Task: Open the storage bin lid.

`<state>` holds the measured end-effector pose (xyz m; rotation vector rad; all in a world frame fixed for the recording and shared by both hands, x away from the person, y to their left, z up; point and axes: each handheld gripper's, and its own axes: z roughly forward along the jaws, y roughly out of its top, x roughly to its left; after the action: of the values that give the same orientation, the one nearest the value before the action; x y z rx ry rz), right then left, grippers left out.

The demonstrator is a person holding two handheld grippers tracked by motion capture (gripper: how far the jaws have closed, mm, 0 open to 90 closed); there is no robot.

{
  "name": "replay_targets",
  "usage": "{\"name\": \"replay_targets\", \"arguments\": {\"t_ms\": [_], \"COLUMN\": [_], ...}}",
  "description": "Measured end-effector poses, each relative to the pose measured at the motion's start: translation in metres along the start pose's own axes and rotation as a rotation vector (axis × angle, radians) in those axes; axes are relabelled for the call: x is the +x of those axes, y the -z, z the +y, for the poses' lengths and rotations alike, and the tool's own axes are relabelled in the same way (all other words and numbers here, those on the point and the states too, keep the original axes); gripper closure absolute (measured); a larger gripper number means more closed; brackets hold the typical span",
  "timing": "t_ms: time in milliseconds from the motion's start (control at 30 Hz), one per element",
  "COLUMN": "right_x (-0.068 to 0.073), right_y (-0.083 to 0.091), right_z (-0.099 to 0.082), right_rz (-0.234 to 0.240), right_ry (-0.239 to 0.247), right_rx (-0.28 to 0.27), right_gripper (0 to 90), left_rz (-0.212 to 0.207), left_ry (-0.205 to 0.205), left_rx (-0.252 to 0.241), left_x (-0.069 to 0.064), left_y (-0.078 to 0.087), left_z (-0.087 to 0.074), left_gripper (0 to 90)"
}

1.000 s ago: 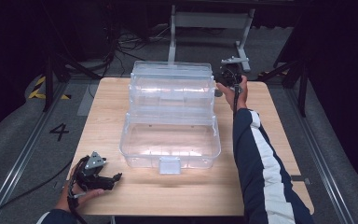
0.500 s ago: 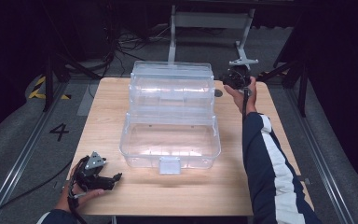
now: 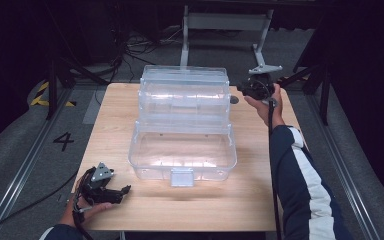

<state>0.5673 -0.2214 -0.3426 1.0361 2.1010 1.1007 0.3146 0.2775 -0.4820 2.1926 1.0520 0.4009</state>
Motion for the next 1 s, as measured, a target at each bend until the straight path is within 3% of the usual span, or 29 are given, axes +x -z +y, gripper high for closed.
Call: {"name": "replay_targets", "arguments": {"t_ms": [500,1000], "right_x": [0.014,0.032], "right_y": [0.038,0.077], "right_z": [-0.016,-0.048], "right_rz": [0.051,0.104], "right_ry": [0.086,0.171], "right_rx": [-0.001,0.006], "right_gripper": [65.3,60.3], "left_rz": [0.001,0.004], "left_ry": [0.002,0.002], "left_rx": [0.001,0.001], "left_x": [0.000,0.000], "left_y": [0.000,0.000], "left_z": [0.000,0.000], "left_gripper": [12.5,12.6]}}
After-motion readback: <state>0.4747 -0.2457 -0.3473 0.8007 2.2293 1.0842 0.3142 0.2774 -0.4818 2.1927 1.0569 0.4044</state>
